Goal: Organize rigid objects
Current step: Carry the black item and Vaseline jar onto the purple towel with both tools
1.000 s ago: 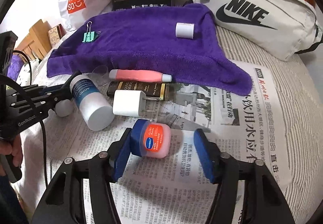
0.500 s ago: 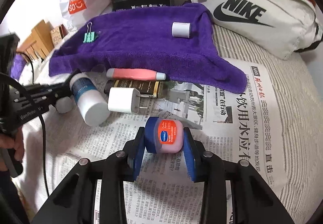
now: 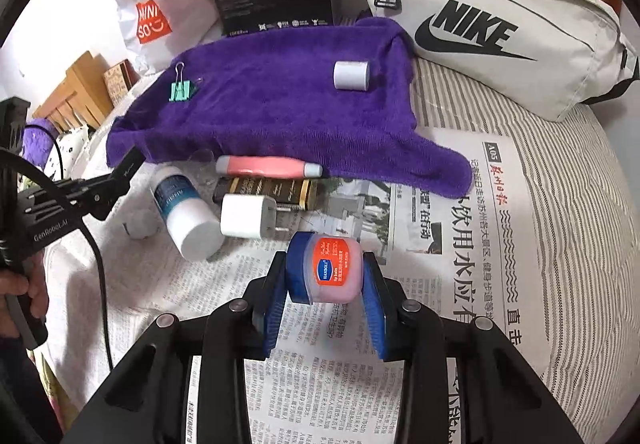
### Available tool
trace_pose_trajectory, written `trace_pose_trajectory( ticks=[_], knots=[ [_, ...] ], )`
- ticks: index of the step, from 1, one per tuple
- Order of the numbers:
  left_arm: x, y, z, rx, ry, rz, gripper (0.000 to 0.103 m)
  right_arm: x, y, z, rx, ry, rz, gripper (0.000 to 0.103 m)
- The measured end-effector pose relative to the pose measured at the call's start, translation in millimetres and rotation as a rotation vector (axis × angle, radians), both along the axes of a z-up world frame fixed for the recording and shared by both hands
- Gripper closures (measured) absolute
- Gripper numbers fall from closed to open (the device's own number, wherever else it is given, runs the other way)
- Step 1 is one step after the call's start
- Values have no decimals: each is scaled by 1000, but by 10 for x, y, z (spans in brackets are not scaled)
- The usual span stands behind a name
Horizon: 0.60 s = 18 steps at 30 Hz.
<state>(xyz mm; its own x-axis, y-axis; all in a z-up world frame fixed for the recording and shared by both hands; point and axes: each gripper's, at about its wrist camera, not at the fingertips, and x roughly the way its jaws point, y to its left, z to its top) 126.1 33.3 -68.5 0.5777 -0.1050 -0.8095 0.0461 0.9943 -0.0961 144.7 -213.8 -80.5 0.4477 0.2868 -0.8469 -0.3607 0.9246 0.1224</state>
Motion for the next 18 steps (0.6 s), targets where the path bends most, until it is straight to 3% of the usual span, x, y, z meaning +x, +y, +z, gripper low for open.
trace_pose_trajectory(
  ticks=[18],
  knots=[
    [65,213,290,-17,-24,40,91,261,61,319,15,-27,19,67]
  ],
)
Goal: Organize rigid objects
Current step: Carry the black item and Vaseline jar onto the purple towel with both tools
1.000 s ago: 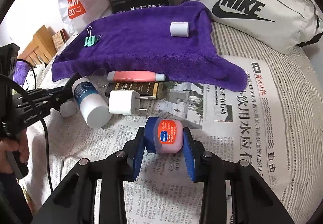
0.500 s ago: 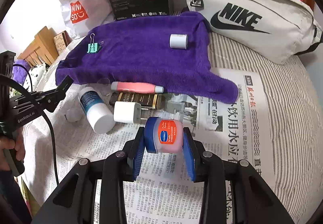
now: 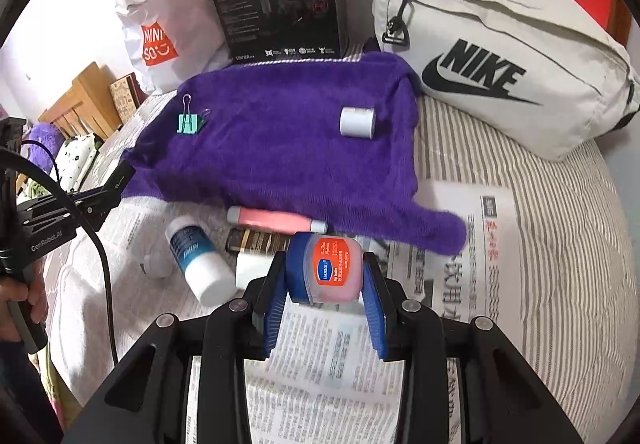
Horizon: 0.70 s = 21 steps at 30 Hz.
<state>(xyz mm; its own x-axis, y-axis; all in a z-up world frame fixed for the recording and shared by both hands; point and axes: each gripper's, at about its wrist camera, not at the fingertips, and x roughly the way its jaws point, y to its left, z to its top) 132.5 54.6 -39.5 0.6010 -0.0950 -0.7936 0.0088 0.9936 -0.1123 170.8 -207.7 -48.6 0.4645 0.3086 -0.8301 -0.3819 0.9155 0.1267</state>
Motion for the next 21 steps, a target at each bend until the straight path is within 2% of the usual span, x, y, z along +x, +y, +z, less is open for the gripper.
trace_pose_trajectory(
  ticks=[10,21],
  knots=[
    [192,141,71,-3,-13,33,91,367,82,106,-17,-16,-3,67],
    [569,226,-12,4,17,54,91,884,195,0,-38,-1,-6,67]
  ],
)
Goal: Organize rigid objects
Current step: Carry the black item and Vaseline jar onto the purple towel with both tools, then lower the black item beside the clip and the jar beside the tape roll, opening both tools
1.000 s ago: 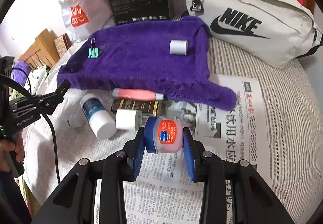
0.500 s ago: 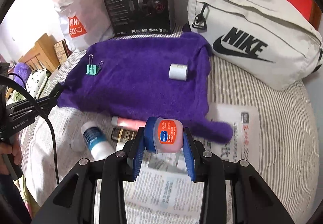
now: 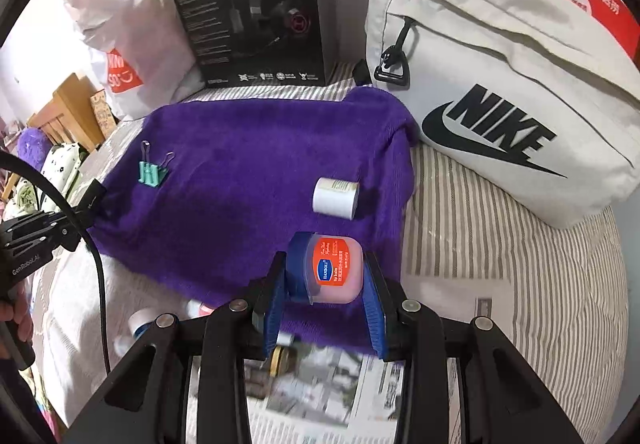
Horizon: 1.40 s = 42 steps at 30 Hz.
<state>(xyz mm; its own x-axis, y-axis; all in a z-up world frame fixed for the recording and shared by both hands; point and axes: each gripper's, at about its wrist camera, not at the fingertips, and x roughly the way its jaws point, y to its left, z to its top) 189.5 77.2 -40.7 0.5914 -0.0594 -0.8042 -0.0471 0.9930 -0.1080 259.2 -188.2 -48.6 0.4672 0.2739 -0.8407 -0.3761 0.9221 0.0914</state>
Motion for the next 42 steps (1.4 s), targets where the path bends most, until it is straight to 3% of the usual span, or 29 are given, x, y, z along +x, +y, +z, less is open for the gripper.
trace_pose_trajectory(
  ticks=[12,42],
  knots=[
    [319,152,-264,2,52,29,91,254,124,-320,-34,40,25,67],
    [542,79,-439,49,124,29,90,397,330,-472,-98,4,103,67]
  ],
)
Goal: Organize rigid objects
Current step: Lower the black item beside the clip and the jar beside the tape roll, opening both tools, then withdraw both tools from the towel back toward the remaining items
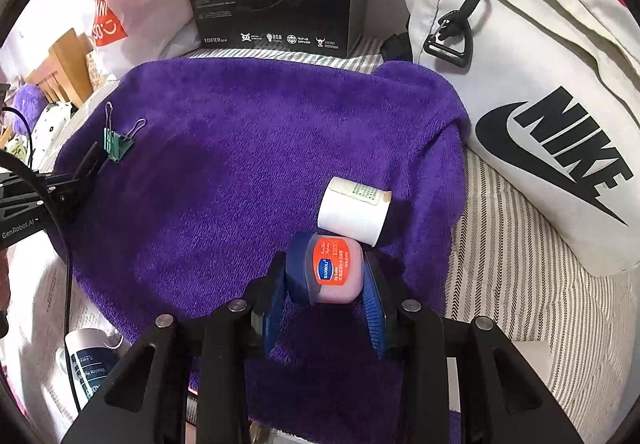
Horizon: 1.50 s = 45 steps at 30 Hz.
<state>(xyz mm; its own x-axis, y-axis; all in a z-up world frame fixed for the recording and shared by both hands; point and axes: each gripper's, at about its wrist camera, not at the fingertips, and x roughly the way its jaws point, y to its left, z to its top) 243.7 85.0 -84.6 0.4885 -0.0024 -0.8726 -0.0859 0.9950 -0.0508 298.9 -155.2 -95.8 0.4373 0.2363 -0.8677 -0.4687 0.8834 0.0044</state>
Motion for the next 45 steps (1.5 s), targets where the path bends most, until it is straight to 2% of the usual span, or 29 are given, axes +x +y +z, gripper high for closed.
trace_pose_trajectory(
  ticks=[6,9,13,16,17,22,24,30,36,40,45],
  knots=[
    [-18,-18,2,9,6,2,89,9,-8,-5,1,0,17,66],
    [-50,-19,5,-11,7,-2,81,3,-13,2,7,16,32,61],
    [-95,-46,14,-30,15,-9,61,-32,-10,9,14,35,43,56],
    [-138,-68,44,-8,15,-1,55,-69,-14,32,0,30,35,51],
    [-148,-68,55,-9,15,-1,53,-82,-23,43,-1,31,33,46],
    [-244,-84,176,2,3,4,52,-164,-74,132,11,37,21,44],
    [-318,-108,242,6,-12,4,49,-213,-102,171,2,30,7,38],
    [-604,-229,395,-21,-65,-17,46,-445,-224,305,38,29,-5,38],
    [-895,-432,423,-35,-83,-60,46,-738,-381,397,47,18,-55,38],
    [-1054,-583,393,-92,-89,-94,46,-954,-553,449,94,19,-103,38],
    [-1208,-771,305,-73,-88,-138,46,-1255,-703,488,124,5,-135,38]
  ],
)
